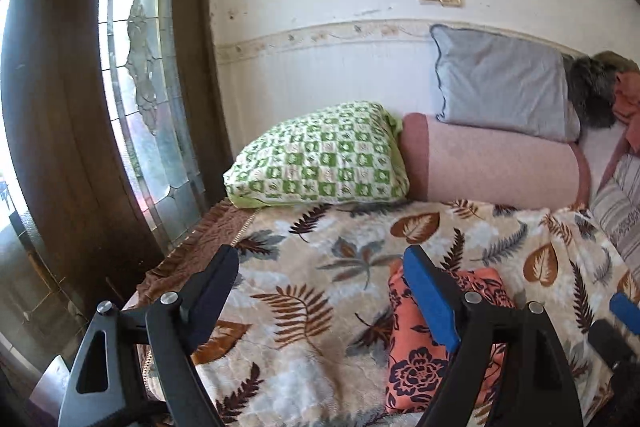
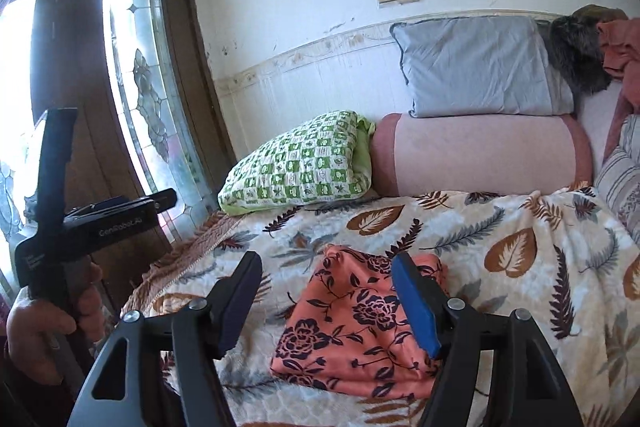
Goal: Fold small clothes
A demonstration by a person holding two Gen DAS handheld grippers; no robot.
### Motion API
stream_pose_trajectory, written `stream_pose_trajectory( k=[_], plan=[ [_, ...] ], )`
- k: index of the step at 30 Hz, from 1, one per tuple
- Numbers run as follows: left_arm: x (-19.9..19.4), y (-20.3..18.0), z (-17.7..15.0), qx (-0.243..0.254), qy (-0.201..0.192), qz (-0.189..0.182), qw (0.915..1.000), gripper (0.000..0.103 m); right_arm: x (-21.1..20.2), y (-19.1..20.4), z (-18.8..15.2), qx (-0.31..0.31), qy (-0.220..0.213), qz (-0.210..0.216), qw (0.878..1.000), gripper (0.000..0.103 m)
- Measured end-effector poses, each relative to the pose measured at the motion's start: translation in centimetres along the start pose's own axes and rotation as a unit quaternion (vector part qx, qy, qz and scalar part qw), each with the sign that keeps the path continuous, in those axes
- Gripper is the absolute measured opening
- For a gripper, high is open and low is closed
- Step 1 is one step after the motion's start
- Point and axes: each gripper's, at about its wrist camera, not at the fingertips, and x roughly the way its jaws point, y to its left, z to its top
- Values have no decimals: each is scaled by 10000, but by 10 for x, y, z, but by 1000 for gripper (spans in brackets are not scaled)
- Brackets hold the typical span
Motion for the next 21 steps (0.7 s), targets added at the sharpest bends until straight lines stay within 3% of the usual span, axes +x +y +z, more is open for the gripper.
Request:
stream_pose_trajectory(
  k=[6, 16, 19, 21],
  plan=[
    [-2, 8, -4, 17, 29, 120, 9999, 86, 10, 11, -12, 2, 284, -180, 9994, 73],
    [5, 4, -19, 196, 133, 359, 9991, 86, 14, 11, -19, -40, 409, -508, 9979, 73],
    [5, -2, -26, 303, 172, 339, 9988, 95, 16, 8, -22, -78, 471, -664, 9966, 73],
    [5, -5, -30, 335, 179, 290, 9989, 96, 17, 6, -25, -77, 537, -737, 9958, 73]
  ],
)
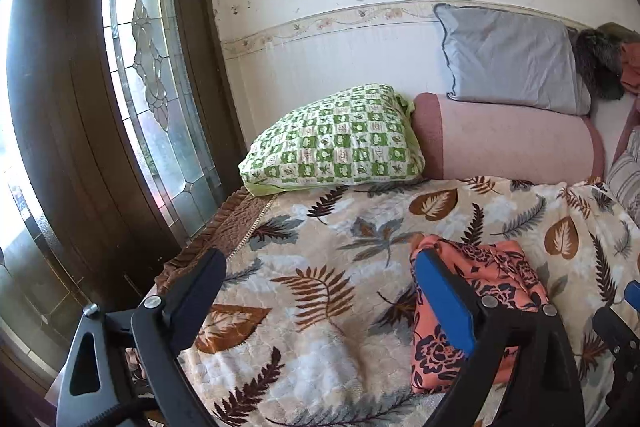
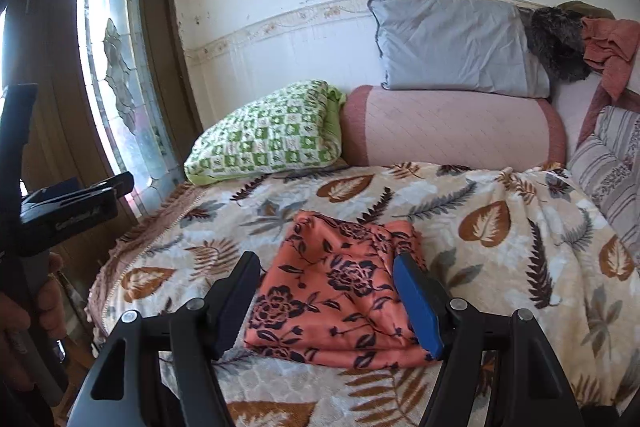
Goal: Fold small clothes
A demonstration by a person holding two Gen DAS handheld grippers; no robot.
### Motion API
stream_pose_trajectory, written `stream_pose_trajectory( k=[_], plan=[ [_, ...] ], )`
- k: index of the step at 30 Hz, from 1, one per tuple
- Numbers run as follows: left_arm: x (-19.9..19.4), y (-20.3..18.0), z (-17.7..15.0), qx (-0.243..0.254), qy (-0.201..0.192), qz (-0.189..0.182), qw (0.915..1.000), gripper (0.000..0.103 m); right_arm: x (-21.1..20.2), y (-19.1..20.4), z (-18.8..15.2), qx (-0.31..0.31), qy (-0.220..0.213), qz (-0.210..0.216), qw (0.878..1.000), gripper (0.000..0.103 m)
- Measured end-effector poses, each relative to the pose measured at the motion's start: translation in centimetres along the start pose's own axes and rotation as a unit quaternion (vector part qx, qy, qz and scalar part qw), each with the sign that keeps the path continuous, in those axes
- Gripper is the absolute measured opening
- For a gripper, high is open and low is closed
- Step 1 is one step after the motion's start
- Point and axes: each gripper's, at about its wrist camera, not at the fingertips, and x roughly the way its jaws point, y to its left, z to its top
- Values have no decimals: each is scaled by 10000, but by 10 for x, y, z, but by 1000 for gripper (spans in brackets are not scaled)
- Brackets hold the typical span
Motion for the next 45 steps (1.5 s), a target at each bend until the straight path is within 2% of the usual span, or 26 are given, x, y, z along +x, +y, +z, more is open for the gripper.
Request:
stream_pose_trajectory(
  k=[5, 21, 28, 45],
  plan=[
    [3, -6, -7, 106, 127, -112, 9998, 96, 5, -5, -6, 1, 175, -179, 9997, 73],
    [22, -11, -27, 145, 626, -385, 9972, 96, 17, -13, -14, 128, 530, -336, 9979, 73],
    [27, -10, -30, 103, 699, -422, 9966, 96, 26, -26, -17, 390, 739, -445, 9955, 73],
    [38, -8, -39, 87, 789, -440, 9959, 96, 34, -12, -23, 298, 844, -320, 9955, 73]
  ],
)
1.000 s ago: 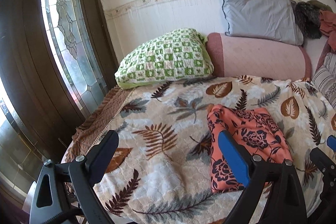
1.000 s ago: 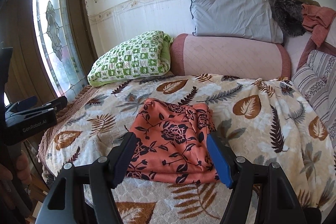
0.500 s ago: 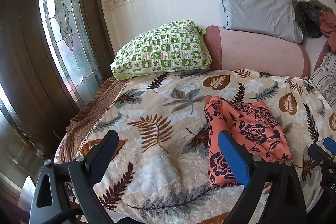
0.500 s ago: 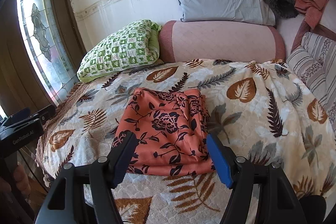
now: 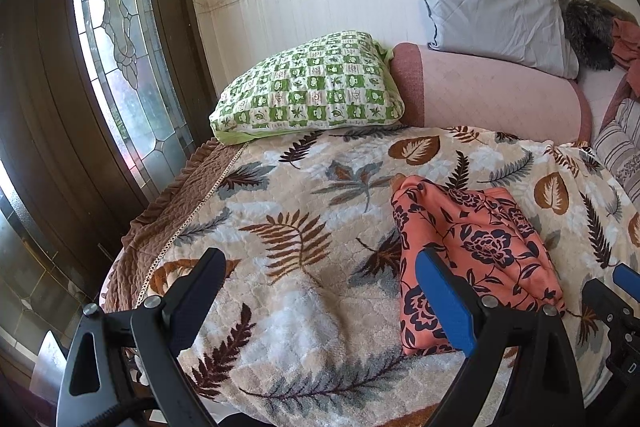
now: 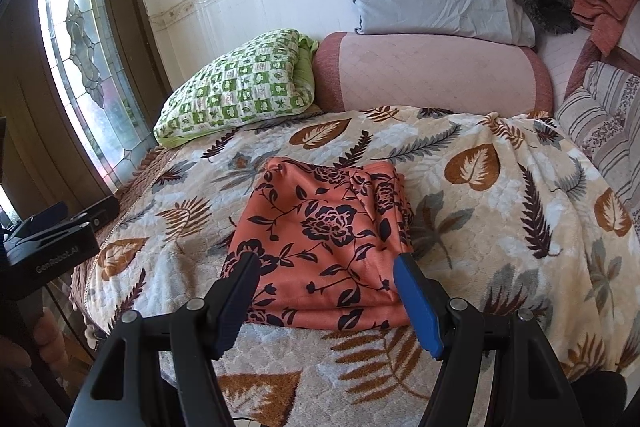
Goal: Fold small clothes
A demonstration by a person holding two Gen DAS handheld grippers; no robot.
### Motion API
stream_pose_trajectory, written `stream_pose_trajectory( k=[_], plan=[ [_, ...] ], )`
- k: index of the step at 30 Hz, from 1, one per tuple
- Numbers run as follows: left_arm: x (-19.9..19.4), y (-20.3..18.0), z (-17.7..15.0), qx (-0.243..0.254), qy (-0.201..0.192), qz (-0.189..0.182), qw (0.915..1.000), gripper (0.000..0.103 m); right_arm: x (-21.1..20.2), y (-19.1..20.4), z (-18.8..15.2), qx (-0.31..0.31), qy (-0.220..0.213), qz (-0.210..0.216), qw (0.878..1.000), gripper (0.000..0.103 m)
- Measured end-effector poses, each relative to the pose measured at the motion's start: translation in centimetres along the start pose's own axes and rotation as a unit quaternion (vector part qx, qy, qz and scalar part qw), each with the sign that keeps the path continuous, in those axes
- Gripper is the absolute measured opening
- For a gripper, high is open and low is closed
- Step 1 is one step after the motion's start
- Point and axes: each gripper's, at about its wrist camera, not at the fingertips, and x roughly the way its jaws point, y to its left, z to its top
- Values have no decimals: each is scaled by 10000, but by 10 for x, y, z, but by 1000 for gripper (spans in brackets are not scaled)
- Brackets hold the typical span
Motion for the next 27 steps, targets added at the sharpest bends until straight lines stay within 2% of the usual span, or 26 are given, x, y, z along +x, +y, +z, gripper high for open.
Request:
stream_pose_trajectory(
  k=[27],
  plan=[
    [6, 1, -5, -31, 18, -136, 9999, 96, 6, 19, -3, -146, 66, 64, 9999, 73]
  ],
)
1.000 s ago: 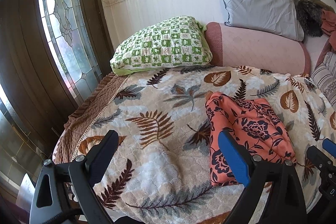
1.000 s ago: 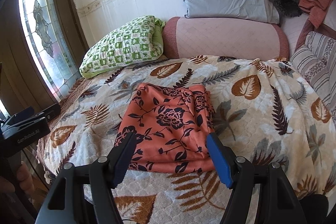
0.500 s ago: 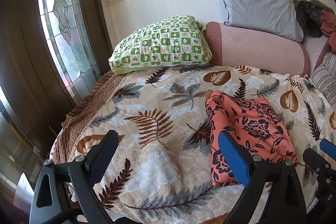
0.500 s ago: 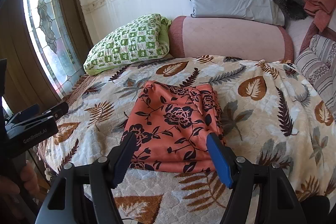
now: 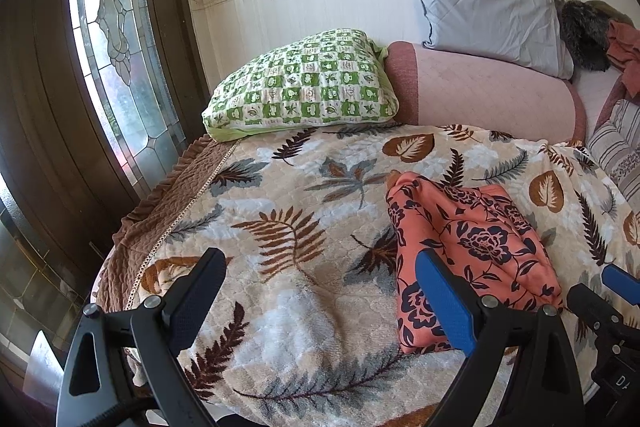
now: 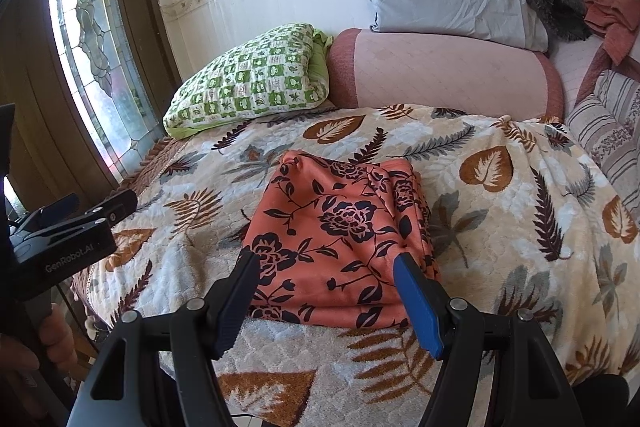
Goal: Fold small clothes
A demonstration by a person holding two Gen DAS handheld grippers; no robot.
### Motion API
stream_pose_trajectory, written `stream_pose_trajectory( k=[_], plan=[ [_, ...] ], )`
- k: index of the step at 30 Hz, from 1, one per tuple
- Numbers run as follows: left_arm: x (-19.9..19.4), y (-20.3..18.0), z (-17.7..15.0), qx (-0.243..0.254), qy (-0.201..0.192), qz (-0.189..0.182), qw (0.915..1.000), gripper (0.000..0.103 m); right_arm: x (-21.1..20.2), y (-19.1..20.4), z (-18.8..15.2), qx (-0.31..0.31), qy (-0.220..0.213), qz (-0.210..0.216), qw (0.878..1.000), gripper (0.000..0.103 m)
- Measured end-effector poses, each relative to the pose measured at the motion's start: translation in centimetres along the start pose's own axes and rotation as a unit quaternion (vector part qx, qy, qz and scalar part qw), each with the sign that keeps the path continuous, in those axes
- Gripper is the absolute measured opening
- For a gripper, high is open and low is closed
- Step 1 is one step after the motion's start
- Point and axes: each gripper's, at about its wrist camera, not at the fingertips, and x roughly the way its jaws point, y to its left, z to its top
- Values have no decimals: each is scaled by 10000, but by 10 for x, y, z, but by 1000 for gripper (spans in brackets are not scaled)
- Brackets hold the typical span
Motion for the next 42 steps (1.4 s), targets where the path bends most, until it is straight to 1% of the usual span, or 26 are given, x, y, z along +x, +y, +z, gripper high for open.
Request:
stream_pose_trajectory(
  k=[21, 37, 42],
  plan=[
    [2, 1, -1, -29, -12, -12, 10000, 96, 4, 8, 10, -108, -92, 13, 9999, 73],
    [-2, 13, 9, -122, -81, -225, 9996, 96, 2, 22, 17, -202, -212, -96, 9995, 73],
    [-2, 13, 8, -127, -85, -223, 9996, 96, 3, 26, 20, -237, -216, -75, 9995, 73]
  ],
)
